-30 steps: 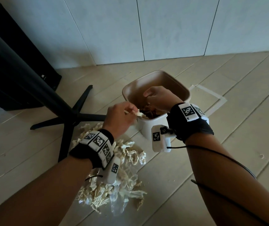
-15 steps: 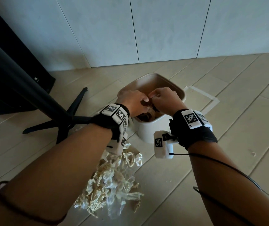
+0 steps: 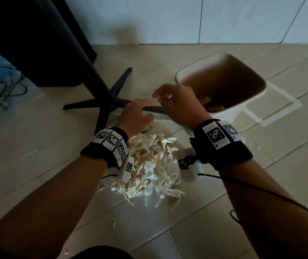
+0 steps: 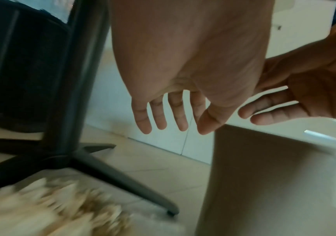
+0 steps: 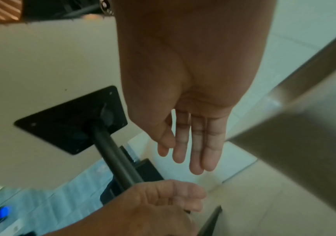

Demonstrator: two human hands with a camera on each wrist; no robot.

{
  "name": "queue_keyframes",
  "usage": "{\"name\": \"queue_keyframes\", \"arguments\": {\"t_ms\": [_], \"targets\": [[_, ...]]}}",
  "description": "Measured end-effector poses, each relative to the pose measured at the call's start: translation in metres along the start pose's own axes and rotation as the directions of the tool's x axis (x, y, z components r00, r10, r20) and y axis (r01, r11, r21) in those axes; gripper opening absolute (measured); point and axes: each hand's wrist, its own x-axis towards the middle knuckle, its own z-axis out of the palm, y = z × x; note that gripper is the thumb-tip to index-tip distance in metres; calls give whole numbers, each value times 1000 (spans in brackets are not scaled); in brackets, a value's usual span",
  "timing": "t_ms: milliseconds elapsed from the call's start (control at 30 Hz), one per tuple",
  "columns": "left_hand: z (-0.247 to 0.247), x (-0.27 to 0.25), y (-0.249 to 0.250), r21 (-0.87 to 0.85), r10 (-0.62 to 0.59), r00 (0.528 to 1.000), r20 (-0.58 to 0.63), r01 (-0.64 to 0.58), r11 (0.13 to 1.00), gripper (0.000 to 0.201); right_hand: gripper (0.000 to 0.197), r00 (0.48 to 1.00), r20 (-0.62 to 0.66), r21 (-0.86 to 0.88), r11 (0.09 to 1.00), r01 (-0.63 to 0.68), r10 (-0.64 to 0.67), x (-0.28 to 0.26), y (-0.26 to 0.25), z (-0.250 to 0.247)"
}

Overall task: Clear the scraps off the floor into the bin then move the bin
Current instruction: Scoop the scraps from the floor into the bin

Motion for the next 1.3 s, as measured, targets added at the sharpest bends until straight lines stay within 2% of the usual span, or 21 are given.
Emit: {"name": "queue_keyframes", "arguments": {"t_ms": [67,100,167,200,300,433,500,567,667,733,833,967,1067,1133,1200,1300], "targets": [[14,-17,-31,9,-7,999,43,6,1000,35,29,991,129,-45,999,-15,21,-1,7,27],[19,-28,-47,18,-62,994,91,61,998,43,30,979,202,-80,997,-21,37,-2,13,44],[31,-48,-77,109,-208,954,217,189,976,63,36,934,343,-159,986,-42,95,-10,27,71],[38,-59,-89,181,-260,921,289,214,960,71,42,905,401,-193,979,-66,140,-17,35,84],[58,-87,-114,371,-345,825,447,180,911,93,67,821,507,-305,945,-114,263,-41,58,118],[79,-115,-126,463,-388,770,506,136,876,111,104,685,619,-429,896,-115,384,-74,79,156],[90,-126,-129,468,-370,771,519,106,877,109,109,661,631,-446,887,-119,406,-90,89,169],[99,-137,-131,439,-349,790,504,114,891,103,109,679,606,-459,879,-127,414,-103,99,180],[114,-151,-133,393,-300,869,395,135,909,86,104,750,536,-492,865,-94,387,-120,108,190],[123,-158,-133,384,-262,913,313,131,914,77,92,799,491,-500,863,-69,348,-130,110,195],[134,-165,-132,350,-239,939,247,143,926,67,74,847,445,-444,893,-75,292,-140,112,200],[134,-166,-127,231,-257,942,216,207,951,58,54,851,439,-284,943,-174,289,-136,111,201],[123,-160,-118,111,-253,955,154,237,965,45,40,859,412,-152,952,-265,305,-126,109,195],[116,-156,-114,24,-234,967,100,232,972,43,33,854,416,-57,946,-320,314,-117,104,186],[111,-152,-107,-57,-214,976,44,217,975,48,28,851,409,100,911,-400,328,-109,100,177],[104,-143,-93,-228,-218,976,9,214,950,58,39,846,390,369,779,-506,364,-98,93,164]]}}
